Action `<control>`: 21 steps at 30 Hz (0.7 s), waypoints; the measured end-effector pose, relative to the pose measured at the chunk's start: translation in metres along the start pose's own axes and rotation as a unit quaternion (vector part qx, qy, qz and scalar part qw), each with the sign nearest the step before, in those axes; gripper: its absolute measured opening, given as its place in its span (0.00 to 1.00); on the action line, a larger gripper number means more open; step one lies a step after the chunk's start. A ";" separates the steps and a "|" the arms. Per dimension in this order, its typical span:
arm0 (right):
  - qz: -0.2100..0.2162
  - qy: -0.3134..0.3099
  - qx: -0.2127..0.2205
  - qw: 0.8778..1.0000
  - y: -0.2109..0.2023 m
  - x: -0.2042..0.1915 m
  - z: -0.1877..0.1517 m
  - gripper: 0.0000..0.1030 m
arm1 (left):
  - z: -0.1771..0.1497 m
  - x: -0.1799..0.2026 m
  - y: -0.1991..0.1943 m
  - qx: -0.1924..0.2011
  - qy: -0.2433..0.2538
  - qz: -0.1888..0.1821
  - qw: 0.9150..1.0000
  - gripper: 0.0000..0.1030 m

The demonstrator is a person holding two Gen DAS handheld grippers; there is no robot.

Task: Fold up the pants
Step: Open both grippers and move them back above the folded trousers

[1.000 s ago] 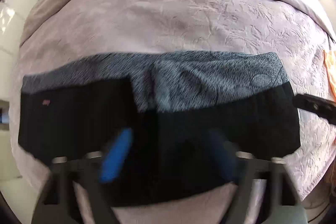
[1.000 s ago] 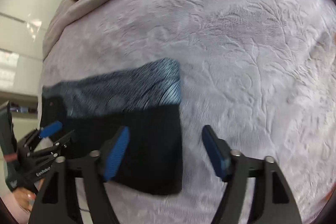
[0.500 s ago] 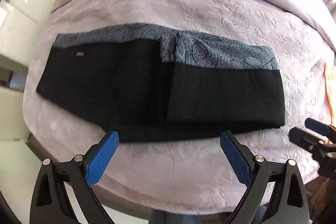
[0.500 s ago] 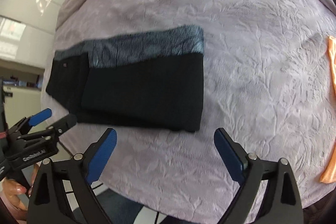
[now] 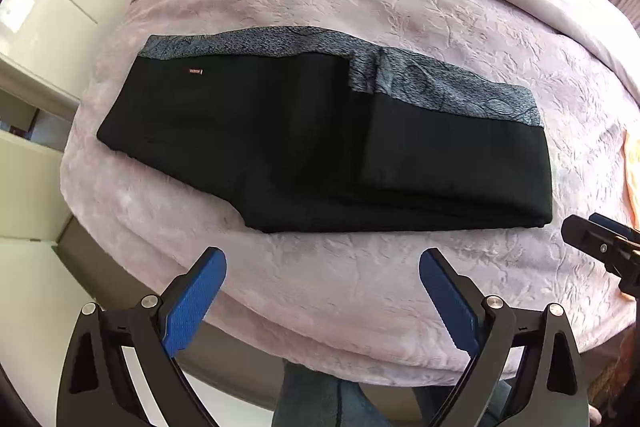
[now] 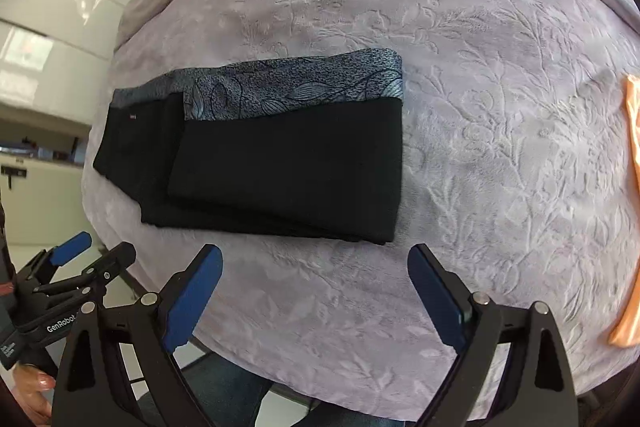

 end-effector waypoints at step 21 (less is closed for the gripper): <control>-0.066 0.071 0.030 0.995 0.089 -0.134 -0.016 0.92 | 0.030 -0.137 0.082 0.017 0.090 -0.051 0.994 0.95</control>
Point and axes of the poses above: each gripper's, at about its wrist camera, not at the fingertips, and y roughly the way its jaws point, x to its right, z to its top, the point moved 10 cm from there along y, roughly the way its jaws point, and after that the axes turned 12 degrees about z, right-handed, at the moved point
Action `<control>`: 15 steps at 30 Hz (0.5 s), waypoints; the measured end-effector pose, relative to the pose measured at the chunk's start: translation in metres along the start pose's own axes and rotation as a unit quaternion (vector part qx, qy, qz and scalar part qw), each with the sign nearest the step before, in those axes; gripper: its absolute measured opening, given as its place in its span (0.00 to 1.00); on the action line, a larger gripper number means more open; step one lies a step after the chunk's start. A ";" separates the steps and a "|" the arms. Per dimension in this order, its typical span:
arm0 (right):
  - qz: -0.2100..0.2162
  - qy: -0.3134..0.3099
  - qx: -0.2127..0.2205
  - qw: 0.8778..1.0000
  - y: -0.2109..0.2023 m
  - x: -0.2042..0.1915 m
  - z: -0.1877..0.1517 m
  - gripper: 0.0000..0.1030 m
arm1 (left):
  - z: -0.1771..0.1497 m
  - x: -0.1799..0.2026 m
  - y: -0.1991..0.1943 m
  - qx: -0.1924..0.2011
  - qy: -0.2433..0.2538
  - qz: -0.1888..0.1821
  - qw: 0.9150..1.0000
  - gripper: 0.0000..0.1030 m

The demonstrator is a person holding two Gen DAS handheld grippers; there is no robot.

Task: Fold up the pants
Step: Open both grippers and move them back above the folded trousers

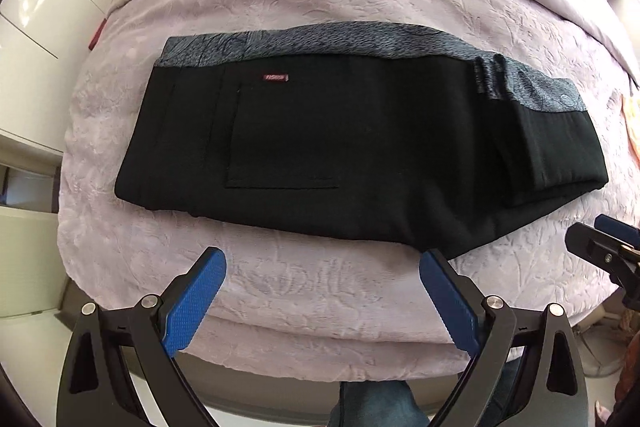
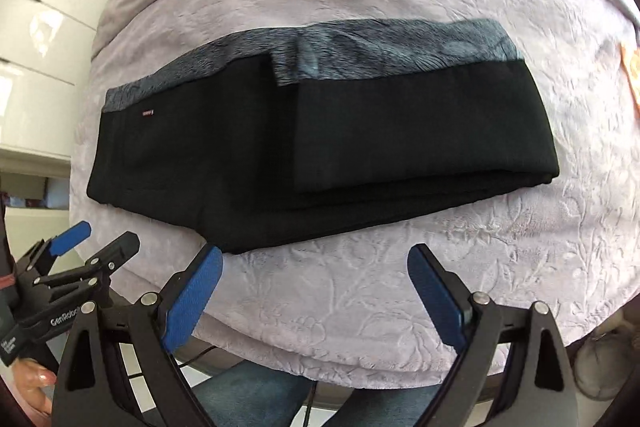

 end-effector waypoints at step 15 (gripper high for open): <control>-0.036 -0.062 -0.040 0.997 0.006 -0.017 0.015 0.92 | -0.004 -0.022 0.019 -0.024 -0.072 -0.015 0.997 0.95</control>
Point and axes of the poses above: each gripper's, at about its wrist camera, not at the fingertips, and y roughly the way its jaws point, x to its right, z to its top, the point moved 10 cm from there along y, roughly the way its jaws point, and after that the axes turned 12 degrees about z, right-handed, at the moved point
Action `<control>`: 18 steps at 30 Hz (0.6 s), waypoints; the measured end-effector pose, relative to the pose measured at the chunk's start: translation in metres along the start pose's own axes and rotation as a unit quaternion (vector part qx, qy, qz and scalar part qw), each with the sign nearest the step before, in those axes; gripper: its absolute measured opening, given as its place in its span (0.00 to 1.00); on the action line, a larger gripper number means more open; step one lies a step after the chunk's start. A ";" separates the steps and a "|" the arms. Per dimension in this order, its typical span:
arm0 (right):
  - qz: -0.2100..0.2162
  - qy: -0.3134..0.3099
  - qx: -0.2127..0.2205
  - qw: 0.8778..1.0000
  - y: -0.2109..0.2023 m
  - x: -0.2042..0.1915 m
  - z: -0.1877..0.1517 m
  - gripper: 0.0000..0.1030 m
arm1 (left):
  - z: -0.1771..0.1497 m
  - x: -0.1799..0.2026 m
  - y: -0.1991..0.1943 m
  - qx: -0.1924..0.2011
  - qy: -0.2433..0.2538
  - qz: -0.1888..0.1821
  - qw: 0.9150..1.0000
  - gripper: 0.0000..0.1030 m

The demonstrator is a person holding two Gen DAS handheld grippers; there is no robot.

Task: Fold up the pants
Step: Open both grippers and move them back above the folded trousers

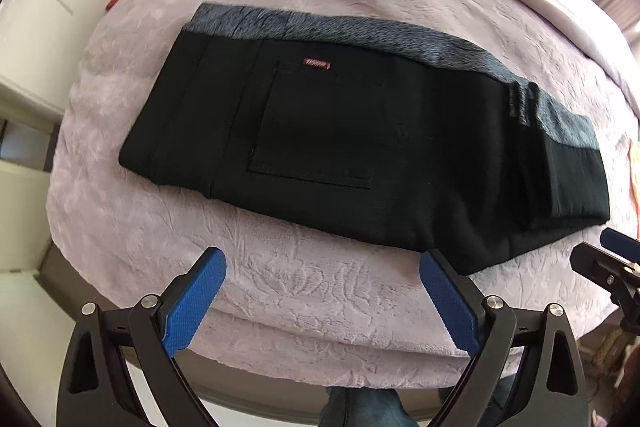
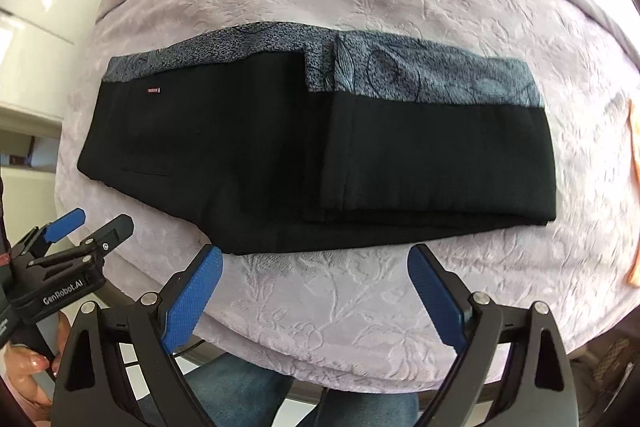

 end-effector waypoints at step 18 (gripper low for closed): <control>-0.027 -0.031 -0.017 0.999 0.013 -0.006 0.018 0.92 | 0.014 -0.028 0.019 -0.014 -0.036 -0.019 0.999 0.95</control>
Point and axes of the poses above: each gripper's, at about its wrist camera, not at the fingertips, and y roughly the way its jaws point, x to its right, z to its top, the point moved 10 cm from there along y, roughly the way its jaws point, and after that the axes turned 12 degrees about z, right-handed, at the moved point
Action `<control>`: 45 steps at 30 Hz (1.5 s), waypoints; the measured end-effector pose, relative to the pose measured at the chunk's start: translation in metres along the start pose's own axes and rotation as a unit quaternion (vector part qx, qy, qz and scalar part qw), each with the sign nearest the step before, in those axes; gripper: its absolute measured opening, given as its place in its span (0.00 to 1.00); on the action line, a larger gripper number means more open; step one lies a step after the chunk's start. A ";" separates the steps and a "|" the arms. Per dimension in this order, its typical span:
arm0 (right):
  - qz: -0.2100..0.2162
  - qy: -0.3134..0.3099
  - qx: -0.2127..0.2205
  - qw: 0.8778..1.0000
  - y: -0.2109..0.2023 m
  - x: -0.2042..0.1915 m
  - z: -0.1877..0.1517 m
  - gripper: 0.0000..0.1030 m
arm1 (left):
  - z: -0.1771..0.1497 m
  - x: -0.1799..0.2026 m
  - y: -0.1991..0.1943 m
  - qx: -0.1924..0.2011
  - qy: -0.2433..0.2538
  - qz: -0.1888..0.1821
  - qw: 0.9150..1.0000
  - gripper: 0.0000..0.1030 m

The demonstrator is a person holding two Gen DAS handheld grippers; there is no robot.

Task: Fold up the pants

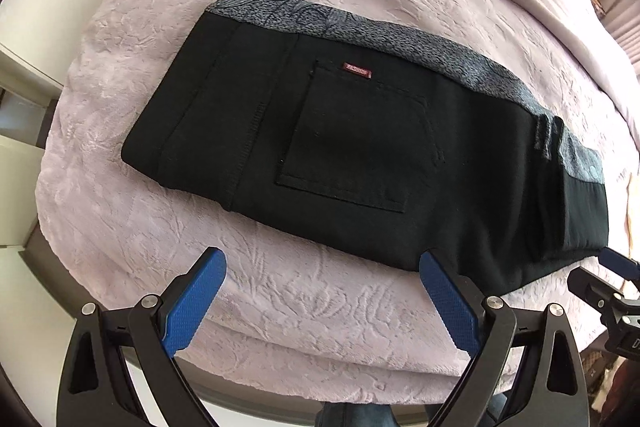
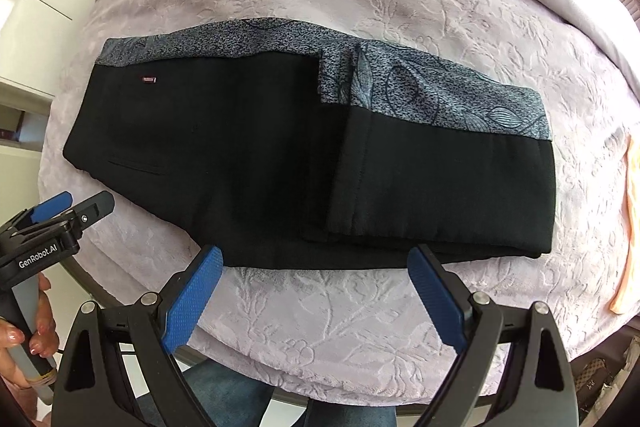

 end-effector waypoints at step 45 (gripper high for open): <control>0.034 -0.036 -0.025 0.998 0.100 -0.049 0.028 0.93 | 0.025 -0.094 0.055 0.028 -0.151 -0.228 0.962 0.95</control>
Point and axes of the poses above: each gripper's, at about its wrist camera, not at the fingertips, and y roughly the way its jaws point, x to its right, z to its top, the point moved 10 cm from there along y, roughly the way its jaws point, and after that the axes turned 12 degrees about z, right-handed, at the moved point
